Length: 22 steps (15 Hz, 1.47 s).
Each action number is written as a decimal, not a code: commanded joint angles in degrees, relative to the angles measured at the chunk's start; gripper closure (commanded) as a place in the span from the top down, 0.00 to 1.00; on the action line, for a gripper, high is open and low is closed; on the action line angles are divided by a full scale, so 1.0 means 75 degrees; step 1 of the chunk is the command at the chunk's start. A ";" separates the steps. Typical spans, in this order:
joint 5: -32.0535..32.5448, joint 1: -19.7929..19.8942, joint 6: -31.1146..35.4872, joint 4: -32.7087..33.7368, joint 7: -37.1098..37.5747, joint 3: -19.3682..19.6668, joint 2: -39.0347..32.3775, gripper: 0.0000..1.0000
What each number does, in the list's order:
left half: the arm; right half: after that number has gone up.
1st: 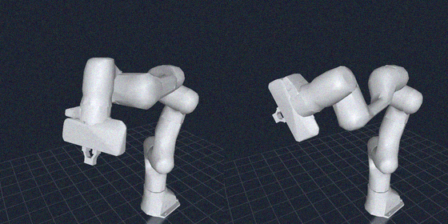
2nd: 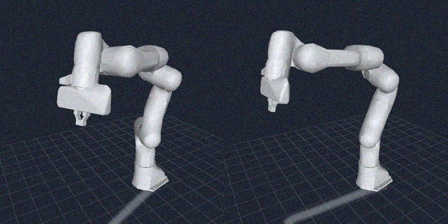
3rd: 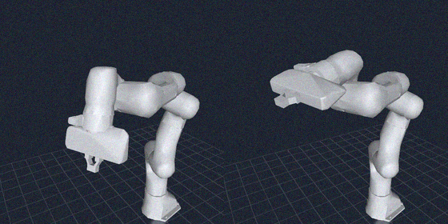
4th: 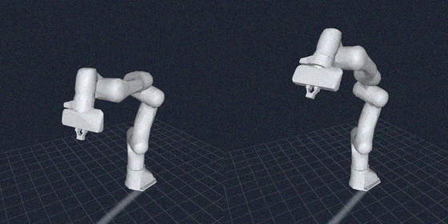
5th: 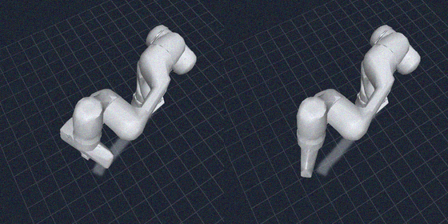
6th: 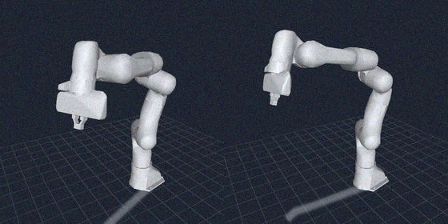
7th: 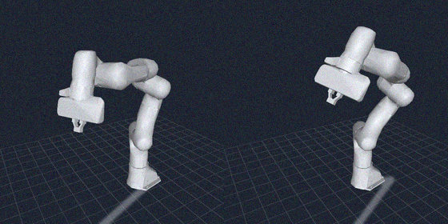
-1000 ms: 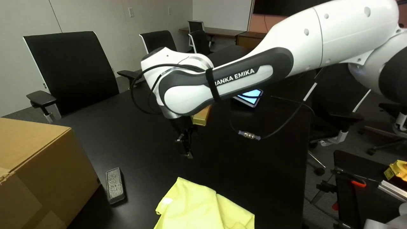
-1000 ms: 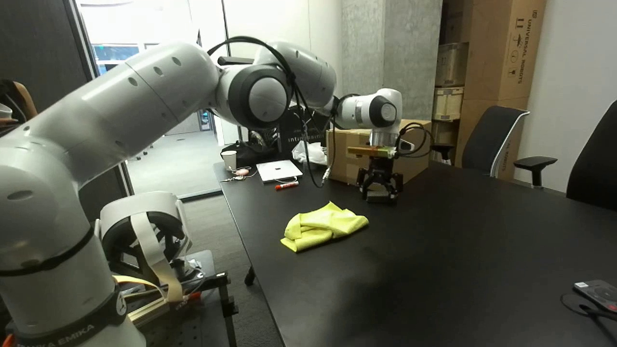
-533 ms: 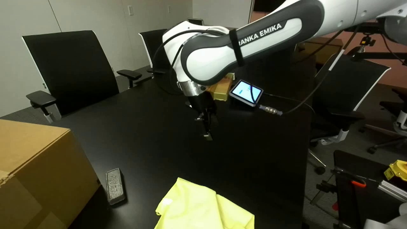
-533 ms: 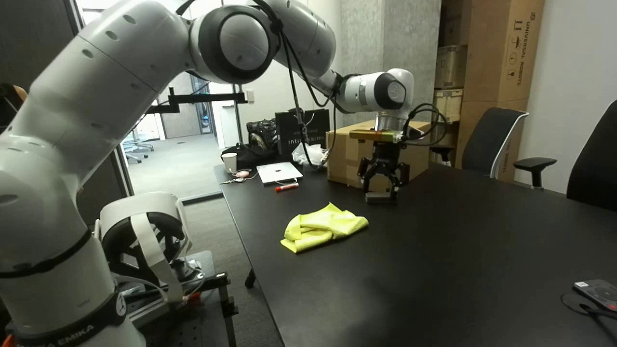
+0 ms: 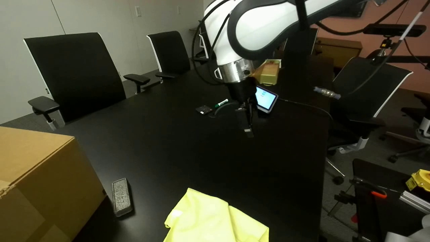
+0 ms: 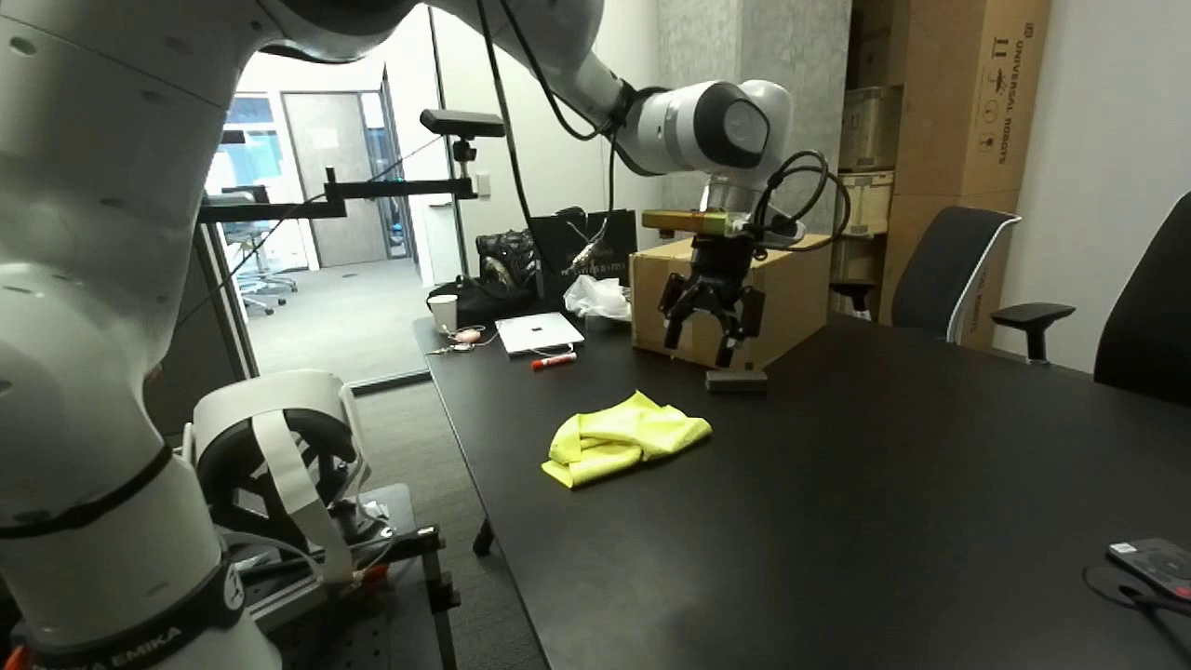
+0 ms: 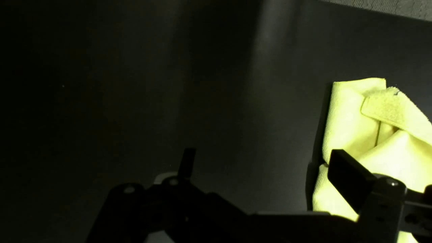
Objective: Fold the towel in half
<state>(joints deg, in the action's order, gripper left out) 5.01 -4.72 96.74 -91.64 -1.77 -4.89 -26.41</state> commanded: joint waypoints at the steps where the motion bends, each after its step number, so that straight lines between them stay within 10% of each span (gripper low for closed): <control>1: -0.0420 0.0196 0.0473 -0.1860 -0.0127 0.0021 0.1664 1.00; 11: -0.0935 0.0261 0.1048 -0.5724 -0.0389 0.0193 0.5557 1.00; 22: -0.0631 0.0331 0.4008 -0.7894 0.0738 0.0028 0.7783 1.00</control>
<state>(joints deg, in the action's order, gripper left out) -0.63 -2.59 122.16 -147.17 0.74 -4.03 28.01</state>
